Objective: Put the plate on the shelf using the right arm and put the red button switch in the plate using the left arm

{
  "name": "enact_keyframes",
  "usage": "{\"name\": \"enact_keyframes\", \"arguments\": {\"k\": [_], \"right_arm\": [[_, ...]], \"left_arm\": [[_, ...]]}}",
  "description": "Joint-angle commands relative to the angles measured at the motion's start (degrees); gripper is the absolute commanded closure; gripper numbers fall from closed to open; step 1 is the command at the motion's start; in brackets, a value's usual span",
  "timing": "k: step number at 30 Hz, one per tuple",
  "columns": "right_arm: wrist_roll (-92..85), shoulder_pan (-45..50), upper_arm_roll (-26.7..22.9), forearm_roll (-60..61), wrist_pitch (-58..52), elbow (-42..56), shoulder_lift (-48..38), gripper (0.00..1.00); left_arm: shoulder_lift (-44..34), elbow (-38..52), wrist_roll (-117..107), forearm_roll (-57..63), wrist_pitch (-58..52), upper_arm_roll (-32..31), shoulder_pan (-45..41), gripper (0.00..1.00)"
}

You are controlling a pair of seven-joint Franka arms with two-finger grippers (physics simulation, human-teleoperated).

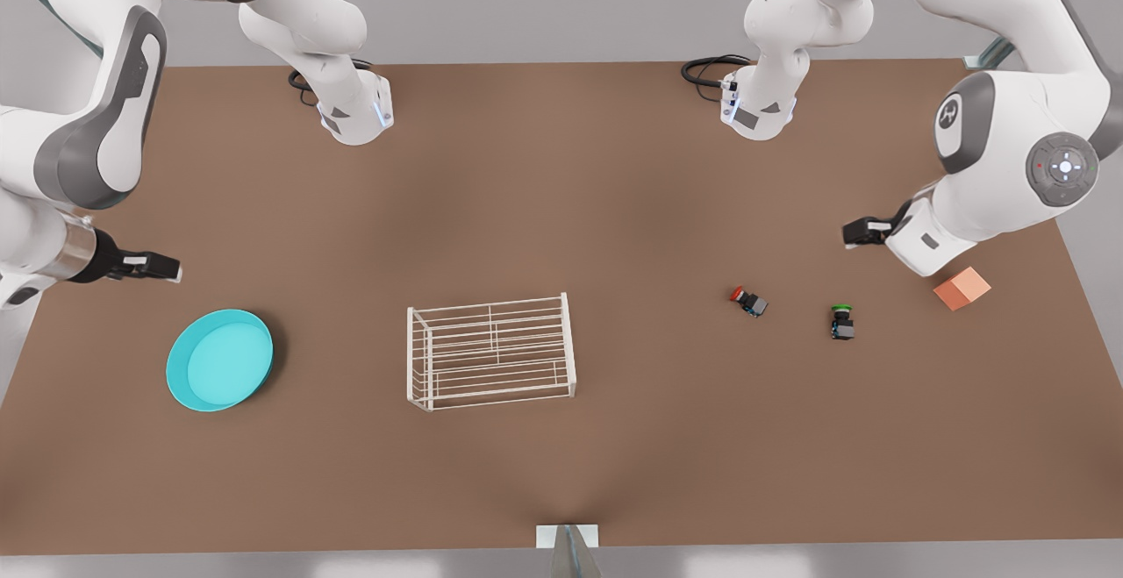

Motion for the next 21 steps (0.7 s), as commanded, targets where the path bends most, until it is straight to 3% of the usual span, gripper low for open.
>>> {"name": "enact_keyframes", "arguments": {"k": [1,4,6,13,15,17,21], "right_arm": [[-1.85,0.0,0.08,0.1,1.02,0.03,-0.04,0.0],[-10.89,-3.68,-0.09,0.19,1.28,1.08,5.05,0.0],[-25.32,-10.89,-0.09,0.81,7.69,1.87,12.53,0.0],[-37.01,-18.89,-0.09,1.51,25.27,1.61,28.18,0.0],[-39.12,-19.86,-0.01,1.69,28.7,0.73,29.32,0.0],[-43.69,-20.12,0.17,6.34,39.15,-1.82,31.6,0.0],[-43.69,-20.65,0.17,12.49,40.57,-5.07,32.48,0.0]], "left_arm": [[0.01,0.03,0.36,0.28,0.83,-0.01,0.15,0.0],[0.01,0.03,0.36,0.28,0.83,0.0,0.32,0.0],[0.01,0.03,0.36,0.19,0.92,-0.01,0.32,0.0],[0.1,0.03,0.36,0.1,1.0,0.08,0.67,0.0],[0.02,0.03,0.36,0.19,0.92,0.08,0.67,0.0],[-0.07,0.11,0.36,0.28,0.83,0.08,0.67,0.0],[-0.07,0.11,0.44,0.19,0.74,0.08,0.76,0.0]]}}
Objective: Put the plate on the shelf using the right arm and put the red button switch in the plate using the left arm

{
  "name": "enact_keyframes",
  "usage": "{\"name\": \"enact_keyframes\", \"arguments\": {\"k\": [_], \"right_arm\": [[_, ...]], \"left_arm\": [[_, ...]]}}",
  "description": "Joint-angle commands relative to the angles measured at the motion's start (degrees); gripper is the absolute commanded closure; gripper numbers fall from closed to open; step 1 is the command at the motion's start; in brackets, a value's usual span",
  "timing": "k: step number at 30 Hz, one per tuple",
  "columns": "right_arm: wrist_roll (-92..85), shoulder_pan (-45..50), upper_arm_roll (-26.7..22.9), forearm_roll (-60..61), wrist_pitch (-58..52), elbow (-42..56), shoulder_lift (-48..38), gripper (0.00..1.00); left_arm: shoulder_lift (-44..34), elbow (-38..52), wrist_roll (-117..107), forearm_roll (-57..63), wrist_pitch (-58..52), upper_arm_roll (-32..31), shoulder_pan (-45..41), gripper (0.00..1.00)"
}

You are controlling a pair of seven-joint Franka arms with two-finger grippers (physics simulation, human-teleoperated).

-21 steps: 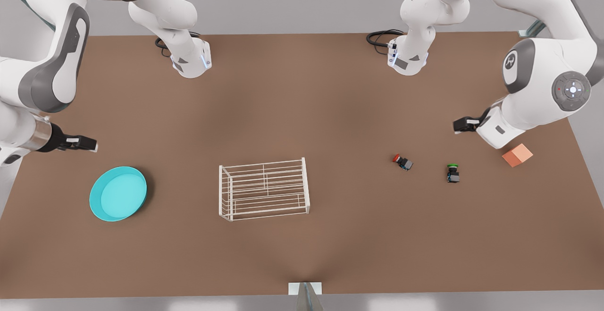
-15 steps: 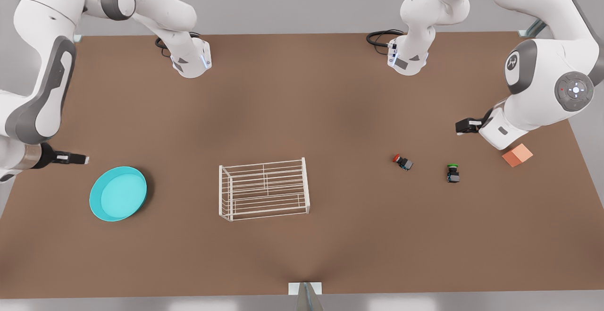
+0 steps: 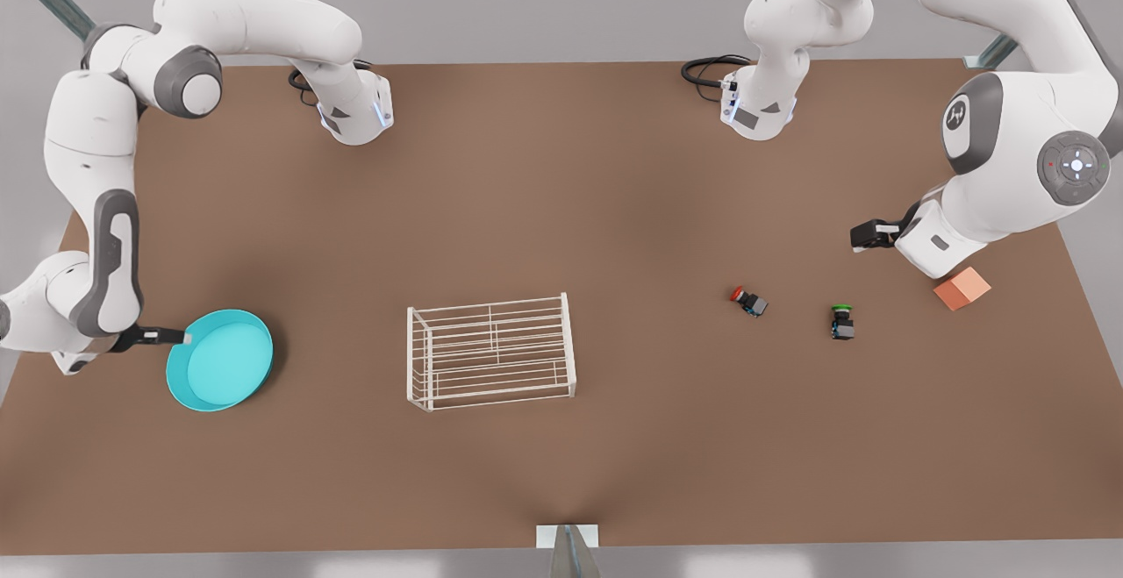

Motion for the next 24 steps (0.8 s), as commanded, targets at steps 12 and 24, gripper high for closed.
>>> {"name": "enact_keyframes", "arguments": {"k": [12,24], "right_arm": [[-19.66,0.1,0.35,7.44,9.25,-3.45,-0.06,0.02],[-19.92,0.1,0.88,7.26,8.46,-3.53,-0.32,0.57]], "left_arm": [[0.11,0.03,0.11,0.53,0.7,-0.04,-0.02,0.0],[0.03,-0.06,0.2,0.44,0.7,-0.04,0.07,0.0]]}}
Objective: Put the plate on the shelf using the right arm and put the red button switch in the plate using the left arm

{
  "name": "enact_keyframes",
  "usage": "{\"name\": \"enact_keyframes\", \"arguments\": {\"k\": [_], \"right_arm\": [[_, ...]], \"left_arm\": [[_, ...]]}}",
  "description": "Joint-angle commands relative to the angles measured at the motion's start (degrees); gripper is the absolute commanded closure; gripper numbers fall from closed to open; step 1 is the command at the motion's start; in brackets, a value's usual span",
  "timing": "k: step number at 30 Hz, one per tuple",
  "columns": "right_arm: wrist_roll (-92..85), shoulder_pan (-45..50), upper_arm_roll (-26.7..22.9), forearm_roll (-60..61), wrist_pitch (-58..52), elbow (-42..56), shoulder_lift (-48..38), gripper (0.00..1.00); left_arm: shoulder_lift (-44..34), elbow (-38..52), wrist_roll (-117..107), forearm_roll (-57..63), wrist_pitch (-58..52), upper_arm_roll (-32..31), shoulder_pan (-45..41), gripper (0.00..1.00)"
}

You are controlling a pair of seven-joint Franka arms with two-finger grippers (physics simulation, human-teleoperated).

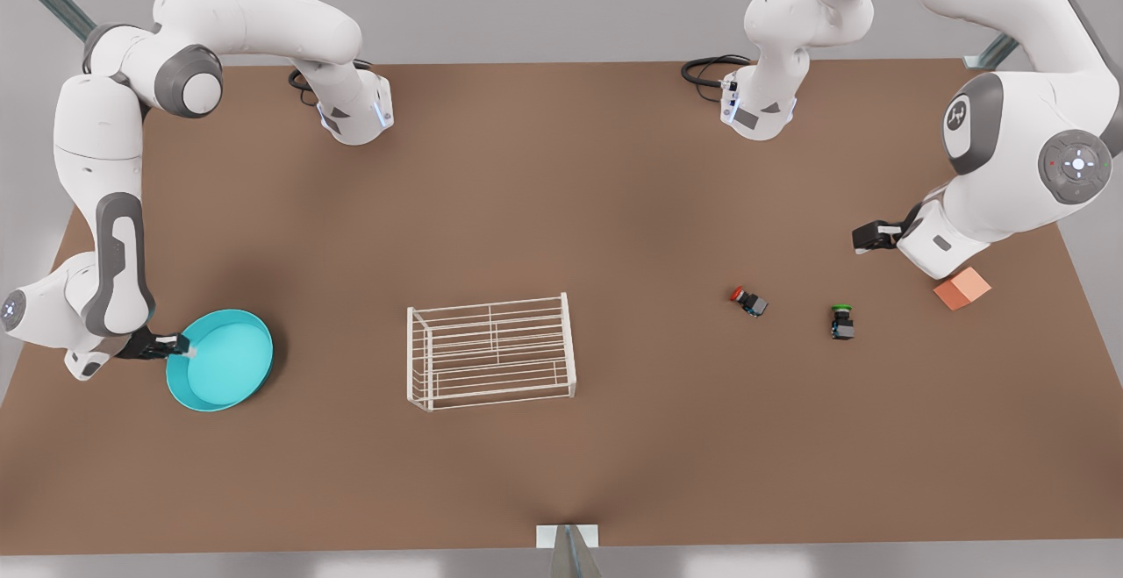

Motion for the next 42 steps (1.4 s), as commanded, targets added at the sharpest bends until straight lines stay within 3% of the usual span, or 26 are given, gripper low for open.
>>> {"name": "enact_keyframes", "arguments": {"k": [1,2,11,17,20,26,32,36,42], "right_arm": [[-6.39,0.0,0.0,-0.02,0.01,0.27,-0.07,0.65],[-6.74,0.0,0.0,-0.02,-0.08,0.45,-0.07,0.78],[-7.8,0.09,3.34,4.82,-7.46,5.1,-2.62,0.79],[-4.2,0.26,13.62,8.6,-17.47,11.52,-2.71,0.79],[6.96,0.53,19.95,8.6,-26.88,16.27,-2.71,0.79],[31.14,4.13,30.32,8.16,-29.17,20.66,-2.36,0.79],[48.45,16.43,30.33,8.25,-18.71,22.25,-1.57,0.79],[50.92,21.36,29.8,7.28,-12.82,21.11,-0.86,0.79],[55.13,24.96,29.71,-12.14,-13.79,16.36,-1.22,0.79]], "left_arm": [[-0.07,0.04,0.1,-0.04,0.03,0.04,-0.01,0.0],[-0.07,-0.04,0.01,-0.04,0.03,0.04,-0.01,0.0],[0.99,-0.13,-0.08,-0.22,1.44,-0.05,0.43,0.0],[0.99,-0.4,-0.08,-0.22,1.35,-0.13,0.43,0.0],[0.99,-0.4,-0.08,-0.22,1.26,-0.13,0.43,0.0],[0.99,-0.39,-0.08,-0.22,0.91,-0.13,0.43,0.0],[0.99,-0.4,-0.17,-0.22,0.47,-0.13,0.43,0.0],[0.81,-0.31,-0.26,-0.22,-0.14,-0.22,0.43,0.0],[0.81,-0.31,-0.26,-0.22,-0.23,-0.22,0.43,0.0]]}}
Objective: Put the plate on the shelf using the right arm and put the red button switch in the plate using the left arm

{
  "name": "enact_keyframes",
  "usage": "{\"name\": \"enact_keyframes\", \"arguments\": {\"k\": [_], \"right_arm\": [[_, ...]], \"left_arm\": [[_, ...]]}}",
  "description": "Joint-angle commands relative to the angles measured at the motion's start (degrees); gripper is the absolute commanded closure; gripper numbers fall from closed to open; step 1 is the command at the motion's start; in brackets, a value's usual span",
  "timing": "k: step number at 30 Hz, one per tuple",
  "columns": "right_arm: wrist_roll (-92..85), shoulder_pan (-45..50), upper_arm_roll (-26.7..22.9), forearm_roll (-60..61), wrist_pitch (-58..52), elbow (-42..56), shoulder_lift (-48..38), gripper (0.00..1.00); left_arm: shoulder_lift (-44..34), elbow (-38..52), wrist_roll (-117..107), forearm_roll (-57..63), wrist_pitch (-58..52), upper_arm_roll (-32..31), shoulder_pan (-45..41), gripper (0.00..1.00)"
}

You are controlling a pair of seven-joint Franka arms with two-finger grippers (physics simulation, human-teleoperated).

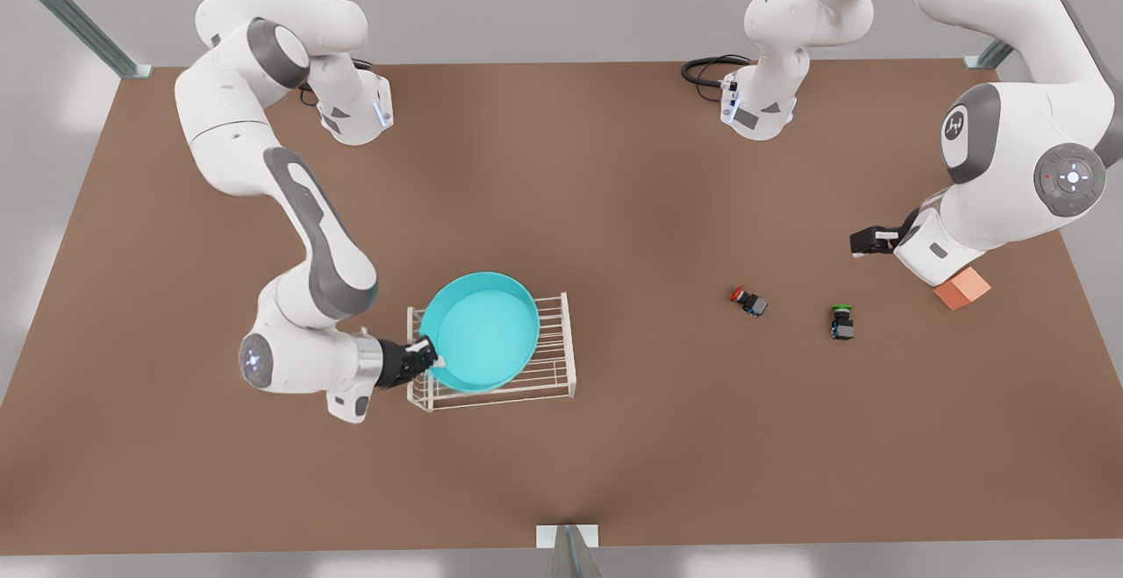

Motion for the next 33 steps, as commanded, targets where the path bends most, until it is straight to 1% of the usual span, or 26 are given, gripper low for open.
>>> {"name": "enact_keyframes", "arguments": {"k": [1,4,9,10,11,12,13,14,15,16,17,18,19,21,22,25,26,28,30,31,32,33], "right_arm": [[24.24,1.18,0.03,-8.32,1.52,-0.92,-0.12,0.79],[24.24,2.76,-0.06,-9.12,1.69,-1.0,0.06,0.79],[25.12,4.7,-0.06,-9.12,3.19,-0.74,0.94,0.79],[25.12,4.7,-0.06,-9.12,3.19,-0.74,1.2,0.79],[25.12,4.7,-0.06,-9.12,3.27,-0.65,1.29,0.79],[25.03,4.7,-0.06,-9.12,3.63,-0.74,1.29,0.79],[25.12,4.7,-0.06,-9.12,4.15,-0.74,1.38,0.12],[25.03,4.7,-0.06,-9.2,4.51,-0.56,1.73,0.0],[24.86,4.61,-0.06,-9.12,4.51,-0.48,1.64,0.0],[24.68,4.61,-0.06,-9.12,4.51,-0.48,1.55,0.0],[24.68,4.43,-0.06,-9.03,4.51,-0.48,1.29,0.0],[24.51,3.99,-0.06,-8.94,4.42,-0.39,1.2,0.0],[24.51,3.9,0.12,-8.85,4.15,-0.12,0.32,0.0],[24.42,3.56,0.12,-8.85,3.54,0.05,-1.08,0.0],[24.33,2.68,-0.05,-8.85,2.4,0.05,-2.66,0.0],[24.24,-2.86,-0.14,-9.12,-4.71,-2.06,-9.61,0.0],[24.24,-7.16,-0.06,-12.79,-10.33,-1.97,-10.49,0.0],[24.24,-13.31,-0.84,-16.67,-16.23,-1.97,-11.72,0.0],[23.11,-14.2,-4.45,-25.01,-21.15,-1.62,-12.24,0.0],[19.77,-14.29,-4.54,-29.23,-23.44,-0.92,-12.33,0.0],[14.24,-14.38,-7.6,-29.77,-25.37,-0.74,-14.17,0.0],[8.87,-14.2,-10.25,-28.89,-26.34,-1.96,-18.21,0.0]], "left_arm": [[-0.06,0.03,-0.11,0.02,-0.23,-0.01,0.0,0.0],[0.02,0.02,-0.2,0.02,-0.23,-0.01,0.0,0.0],[2.83,0.11,-0.55,-0.42,0.56,-0.01,-0.26,0.0],[4.77,0.11,-3.52,0.11,0.91,-0.19,-0.61,0.0],[9.15,0.11,-8.18,0.1,1.7,-0.36,-1.22,0.0],[13.29,-1.2,-15.29,0.28,6.25,-0.36,-2.81,0.0],[13.3,-5.75,-21.87,0.37,12.13,-0.36,-4.82,0.0],[13.12,-15.06,-36.3,-0.15,27.5,-0.27,-5.18,0.0],[12.86,-21.15,-41.68,-0.16,34.65,-0.27,-5.8,0.0],[12.24,-24.14,-46.95,-0.77,37.83,-0.27,-5.88,0.0],[10.92,-26.6,-49.86,-3.49,38.18,-0.27,-5.97,0.0],[10.4,-29.32,-52.4,-8.68,42.65,-0.19,-5.97,0.0],[10.4,-33.45,-56.36,-9.39,49.68,-0.27,-6.32,0.0],[10.13,-35.57,-61.1,-12.11,54.0,-0.19,-6.68,0.0],[10.22,-36.1,-67.6,-12.11,56.11,-0.19,-6.59,0.0],[10.13,-36.1,-72.27,-11.76,56.28,-0.19,-6.67,0.0],[10.48,-36.27,-72.44,-11.41,55.15,-0.19,-7.46,0.0],[11.36,-36.19,-72.89,-11.23,55.05,-0.01,-7.47,0.0],[12.24,-36.19,-72.8,-8.07,54.97,-0.01,-6.41,0.0],[12.42,-36.36,-72.62,-4.48,54.62,-0.01,-5.98,0.0],[12.77,-36.36,-72.62,-3.85,54.61,-0.01,-5.88,0.0],[13.03,-36.54,-72.62,-3.85,54.44,0.25,-5.62,0.0]]}}
